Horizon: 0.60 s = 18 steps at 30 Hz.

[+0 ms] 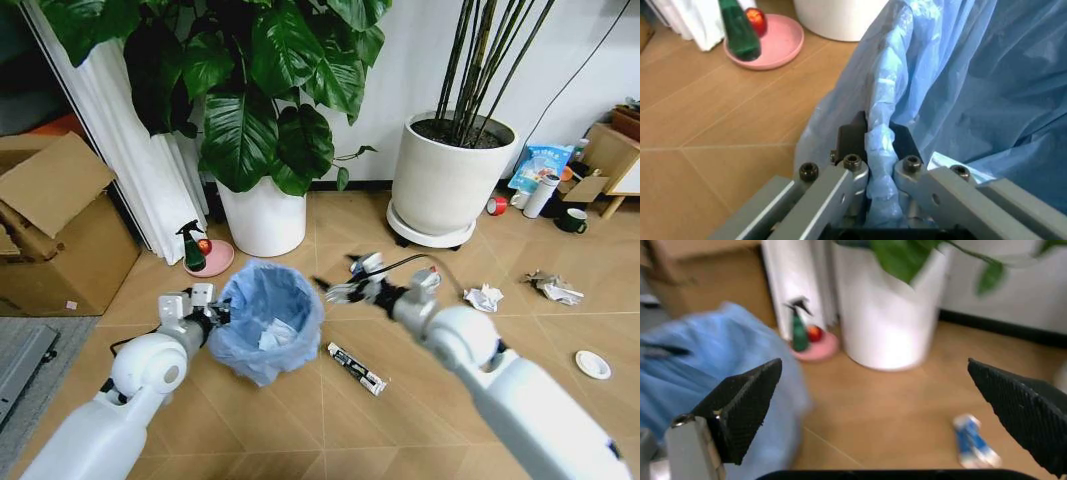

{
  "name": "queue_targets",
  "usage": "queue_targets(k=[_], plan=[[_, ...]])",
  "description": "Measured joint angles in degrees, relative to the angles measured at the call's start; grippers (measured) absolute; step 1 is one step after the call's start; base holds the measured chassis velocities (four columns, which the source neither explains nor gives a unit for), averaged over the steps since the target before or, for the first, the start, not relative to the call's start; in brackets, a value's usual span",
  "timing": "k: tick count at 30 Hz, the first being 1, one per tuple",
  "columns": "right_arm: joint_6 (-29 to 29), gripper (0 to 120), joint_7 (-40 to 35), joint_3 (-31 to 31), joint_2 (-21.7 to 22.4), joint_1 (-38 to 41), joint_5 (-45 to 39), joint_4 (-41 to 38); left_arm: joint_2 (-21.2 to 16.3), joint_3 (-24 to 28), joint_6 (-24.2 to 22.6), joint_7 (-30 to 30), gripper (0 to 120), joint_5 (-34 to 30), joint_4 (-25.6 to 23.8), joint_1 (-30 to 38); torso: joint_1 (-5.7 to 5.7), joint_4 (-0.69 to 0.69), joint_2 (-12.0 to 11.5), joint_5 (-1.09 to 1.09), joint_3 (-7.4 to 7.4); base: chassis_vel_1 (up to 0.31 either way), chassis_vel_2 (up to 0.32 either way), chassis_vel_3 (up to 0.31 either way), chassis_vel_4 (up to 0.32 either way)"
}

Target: Pick up the trash bin and place the garbage on the floor into it.

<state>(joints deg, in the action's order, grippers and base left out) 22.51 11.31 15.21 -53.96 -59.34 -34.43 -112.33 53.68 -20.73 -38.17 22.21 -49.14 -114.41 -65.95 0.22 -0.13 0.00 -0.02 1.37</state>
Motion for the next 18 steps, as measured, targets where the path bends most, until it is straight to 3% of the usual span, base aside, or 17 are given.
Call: queue_targets(k=[7,10,12,15,18], plan=[[-3.3,100,5.0,4.7,0.5,-8.7,4.5,6.8,-0.3,-0.7,0.3,0.0,0,0.4,-1.2,-1.5,0.00,-0.01,0.0,-0.01,0.00,0.000,0.000,0.000,0.000],[-8.2,100,9.4,3.8,-1.4,-11.6,10.3,15.9,-0.4,-0.7,0.3,0.3,0,0.4,-2.2,-2.1,0.00,-0.02,0.0,0.01,0.00,0.000,0.000,0.000,0.000],[-9.1,100,10.1,3.5,-1.8,-11.6,11.3,17.6,-0.4,-0.7,0.4,0.3,0,0.4,-2.4,-2.3,0.00,-0.01,0.0,0.01,0.00,0.000,0.000,0.000,0.000],[-13.1,100,12.6,0.3,-5.1,-9.8,15.6,28.1,-1.0,-0.9,0.6,0.8,0,0.2,-4.0,-3.6,0.00,0.00,0.0,0.01,0.00,0.000,0.000,0.000,0.000],[-14.5,100,13.2,-1.5,-7.2,-7.6,17.2,32.6,-1.4,-0.9,0.7,1.1,0,0.0,-4.8,-4.2,0.00,0.00,0.0,-0.07,0.01,0.000,0.000,0.000,0.000]])
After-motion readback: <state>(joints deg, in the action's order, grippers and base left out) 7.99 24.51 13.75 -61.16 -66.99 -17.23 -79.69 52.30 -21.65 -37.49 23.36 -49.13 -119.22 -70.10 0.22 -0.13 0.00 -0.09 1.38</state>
